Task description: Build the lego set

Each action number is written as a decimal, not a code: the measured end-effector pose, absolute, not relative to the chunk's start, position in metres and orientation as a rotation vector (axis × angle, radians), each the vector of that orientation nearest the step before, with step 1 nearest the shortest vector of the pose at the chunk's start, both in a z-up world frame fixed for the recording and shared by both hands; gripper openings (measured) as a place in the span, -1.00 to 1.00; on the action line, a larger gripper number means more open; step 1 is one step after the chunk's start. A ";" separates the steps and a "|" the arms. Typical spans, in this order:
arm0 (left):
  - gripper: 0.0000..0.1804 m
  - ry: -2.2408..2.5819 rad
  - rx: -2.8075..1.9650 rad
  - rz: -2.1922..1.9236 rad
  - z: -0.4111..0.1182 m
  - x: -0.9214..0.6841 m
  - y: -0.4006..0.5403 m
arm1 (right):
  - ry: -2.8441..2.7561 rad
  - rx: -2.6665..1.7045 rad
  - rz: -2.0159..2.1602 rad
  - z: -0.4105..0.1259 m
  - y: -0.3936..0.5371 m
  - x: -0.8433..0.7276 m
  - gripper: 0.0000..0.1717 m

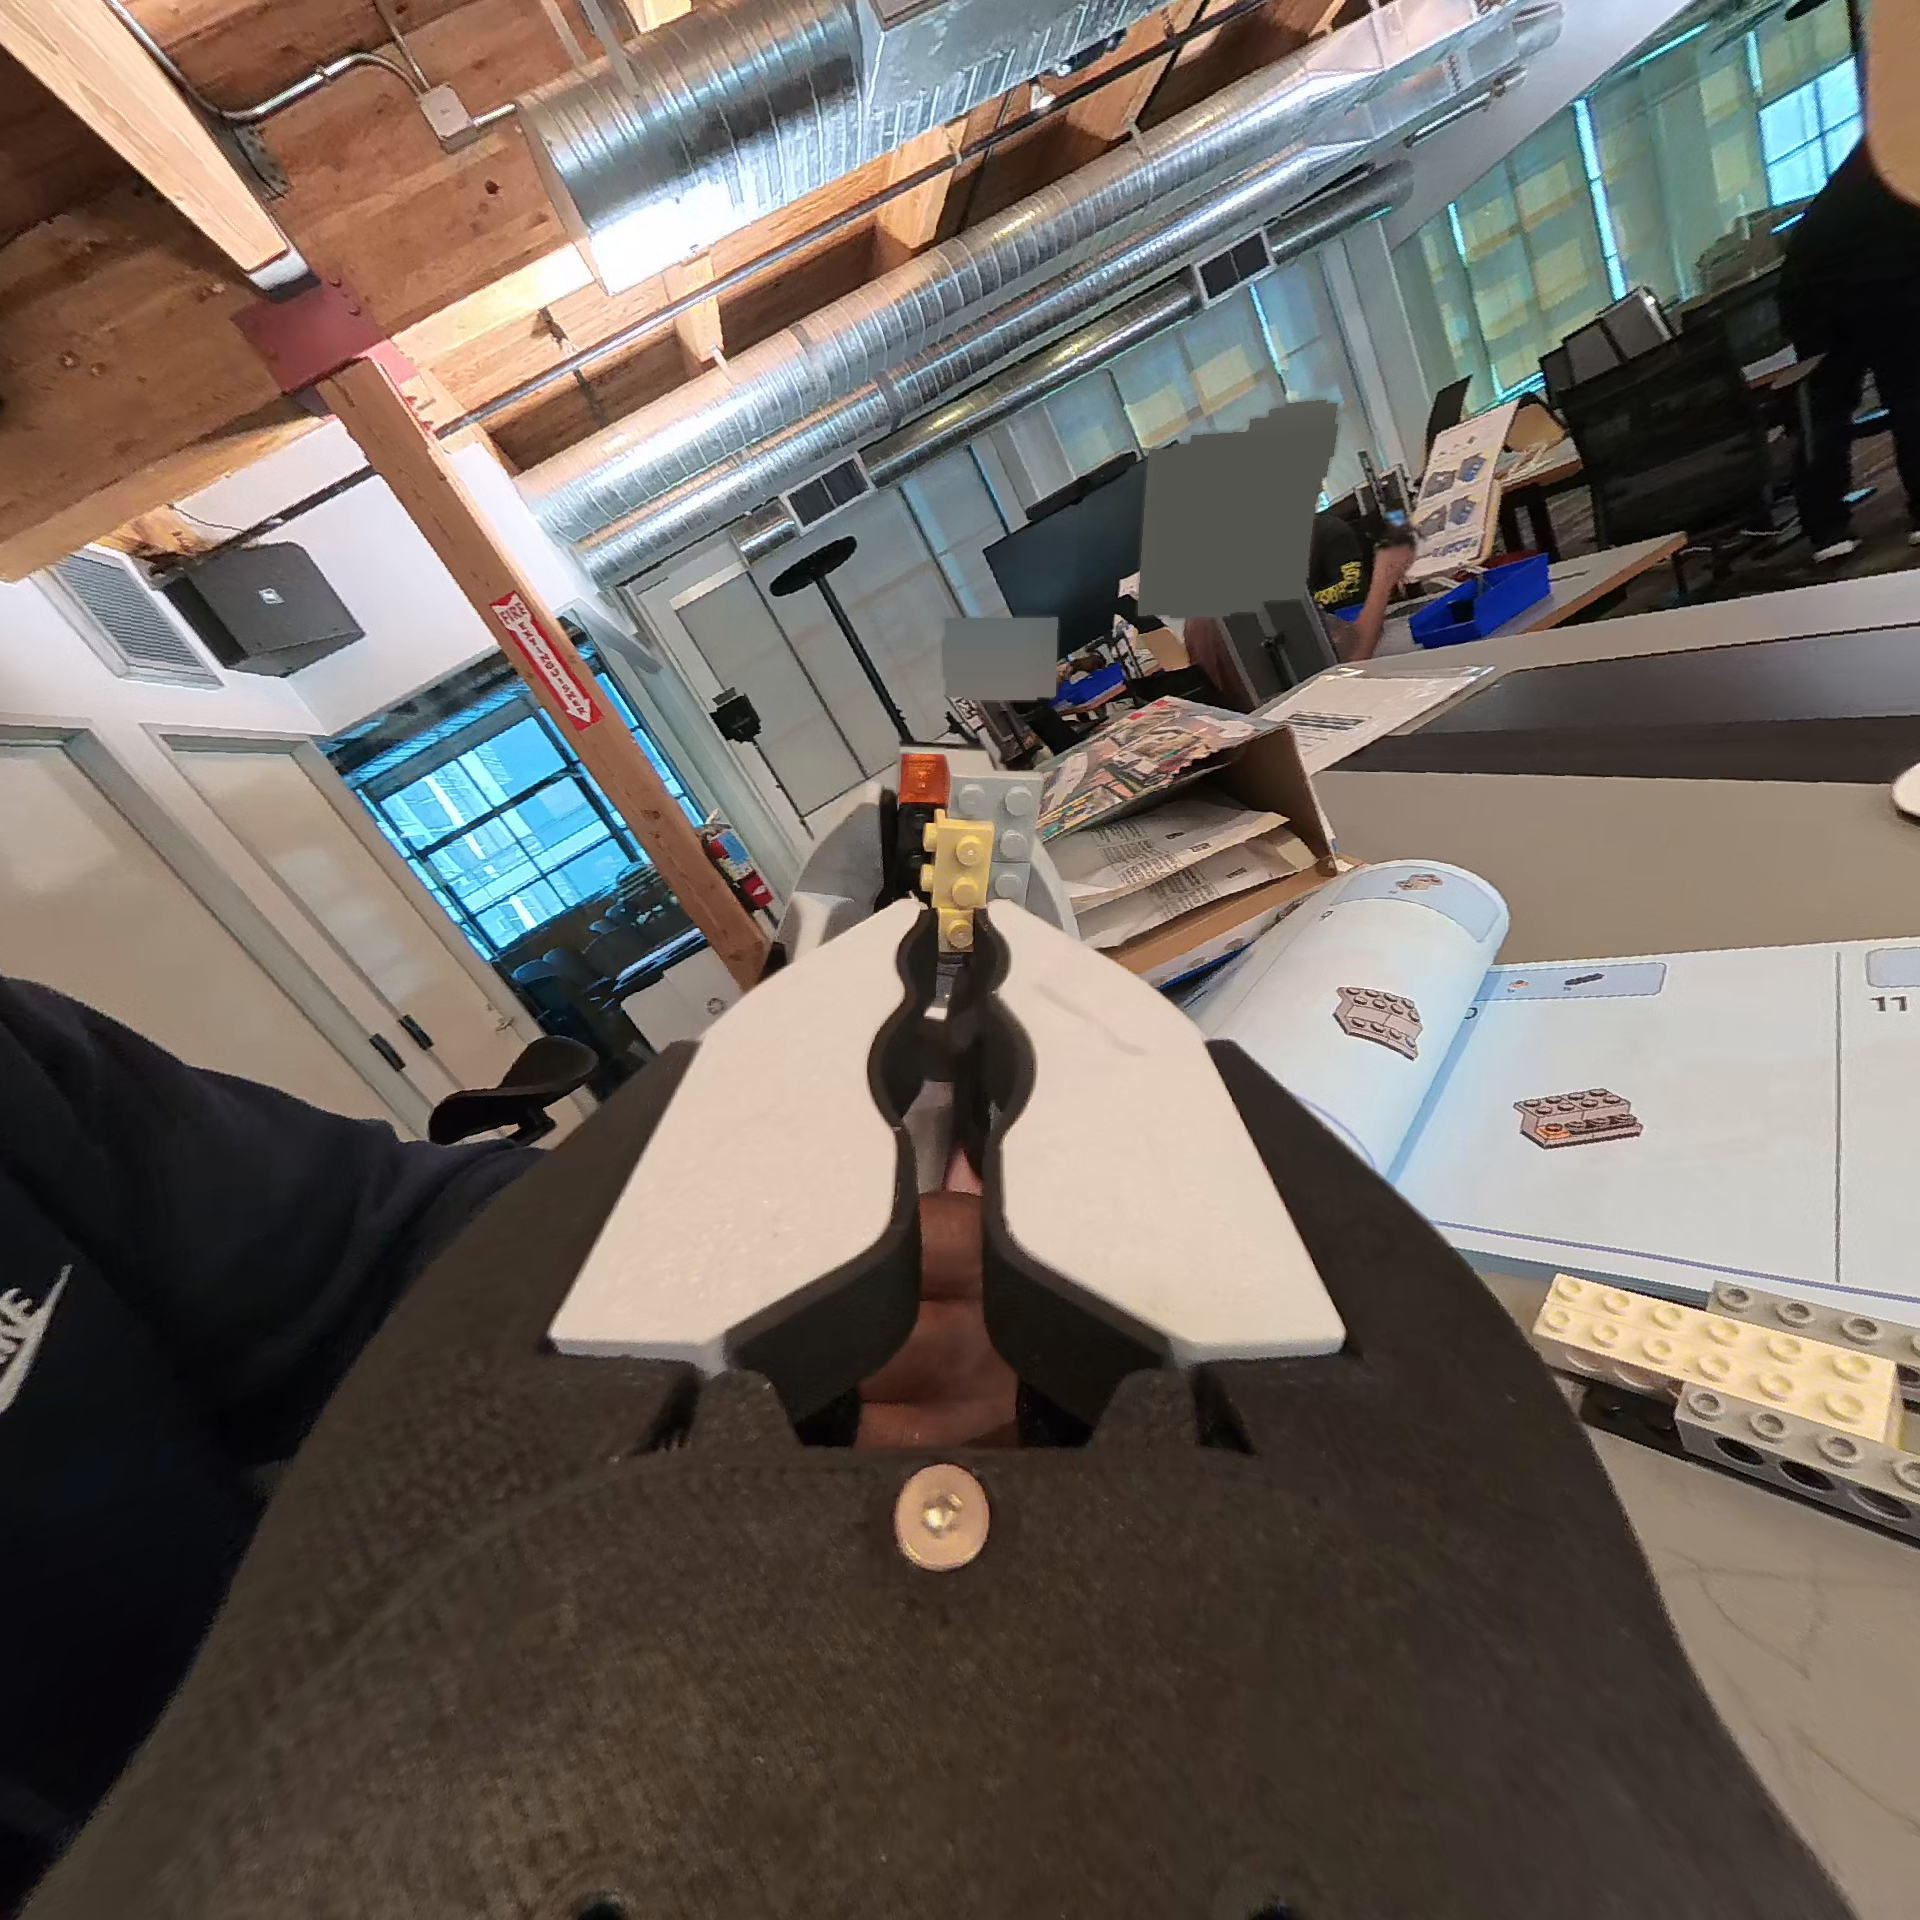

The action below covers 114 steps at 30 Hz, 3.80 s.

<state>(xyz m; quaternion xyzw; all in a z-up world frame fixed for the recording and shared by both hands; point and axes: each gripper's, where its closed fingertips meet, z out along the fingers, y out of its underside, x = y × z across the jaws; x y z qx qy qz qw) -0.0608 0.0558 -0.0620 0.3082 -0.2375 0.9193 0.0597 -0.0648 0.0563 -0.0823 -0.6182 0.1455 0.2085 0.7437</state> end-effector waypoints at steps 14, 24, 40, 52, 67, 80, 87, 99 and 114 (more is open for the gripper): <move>-0.79 -0.570 0.987 2.926 -0.060 -0.068 0.059 | 0.388 -1.338 0.216 -0.079 0.061 -0.071 -0.92; -0.80 -0.547 0.950 2.904 -0.061 -0.069 0.059 | 0.379 -1.379 0.084 -0.081 0.060 -0.071 -0.92; -0.80 -0.429 0.848 2.759 -0.061 -0.069 0.062 | 0.348 -1.342 0.182 -0.080 0.059 -0.073 -0.92; -0.81 -0.399 0.793 2.740 -0.057 -0.071 0.066 | 0.323 -1.345 0.166 -0.079 0.059 -0.073 -0.94; -0.80 -0.391 0.806 2.724 -0.058 -0.070 0.064 | 0.305 -1.349 0.170 -0.079 0.059 -0.076 -1.00; -0.79 -0.440 0.814 2.715 -0.058 -0.071 0.062 | 0.280 -1.379 0.187 -0.079 0.058 -0.075 -1.00; -0.79 -0.481 0.839 2.735 -0.058 -0.070 0.060 | 0.276 -1.395 0.185 -0.080 0.058 -0.074 -1.00; -0.79 -0.528 0.906 2.789 -0.060 -0.069 0.060 | 0.306 -1.392 0.192 -0.081 0.058 -0.073 -1.00; -0.79 -0.597 0.957 2.811 -0.061 -0.067 0.058 | 0.337 -1.393 0.189 -0.082 0.058 -0.071 -1.00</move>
